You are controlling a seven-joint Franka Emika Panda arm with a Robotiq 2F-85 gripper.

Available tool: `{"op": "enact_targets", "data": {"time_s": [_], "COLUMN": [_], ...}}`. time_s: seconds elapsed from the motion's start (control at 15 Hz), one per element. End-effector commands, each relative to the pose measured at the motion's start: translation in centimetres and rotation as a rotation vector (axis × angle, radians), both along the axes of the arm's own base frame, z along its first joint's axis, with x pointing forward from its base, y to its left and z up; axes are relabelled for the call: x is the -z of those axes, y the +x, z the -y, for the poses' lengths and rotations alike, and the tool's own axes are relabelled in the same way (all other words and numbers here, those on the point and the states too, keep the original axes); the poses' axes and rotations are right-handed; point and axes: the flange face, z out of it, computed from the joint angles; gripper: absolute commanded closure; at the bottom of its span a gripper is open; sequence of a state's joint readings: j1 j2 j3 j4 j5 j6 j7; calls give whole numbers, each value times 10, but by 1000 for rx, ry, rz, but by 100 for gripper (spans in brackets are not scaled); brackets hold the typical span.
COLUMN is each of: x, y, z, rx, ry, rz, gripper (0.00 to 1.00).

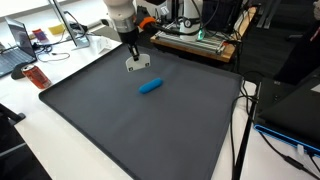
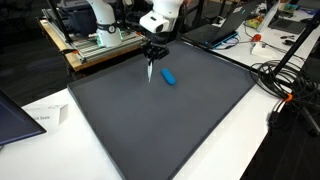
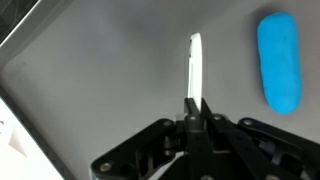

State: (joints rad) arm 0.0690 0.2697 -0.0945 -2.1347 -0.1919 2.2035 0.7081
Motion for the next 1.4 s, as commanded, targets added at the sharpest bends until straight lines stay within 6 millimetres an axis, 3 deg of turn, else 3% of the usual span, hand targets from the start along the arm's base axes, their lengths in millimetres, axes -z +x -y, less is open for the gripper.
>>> {"op": "enact_targets", "data": {"time_s": [0.0, 0.33, 0.6, 1.33], "x": [-27, -58, -70, -49], "y": [-15, -18, -14, -18], "z": [11, 26, 35, 47], "rx": [-31, -67, -135, -356], "ry": [93, 240, 351, 607], "rz": [41, 125, 223, 374], "gripper": [99, 99, 99, 99]}}
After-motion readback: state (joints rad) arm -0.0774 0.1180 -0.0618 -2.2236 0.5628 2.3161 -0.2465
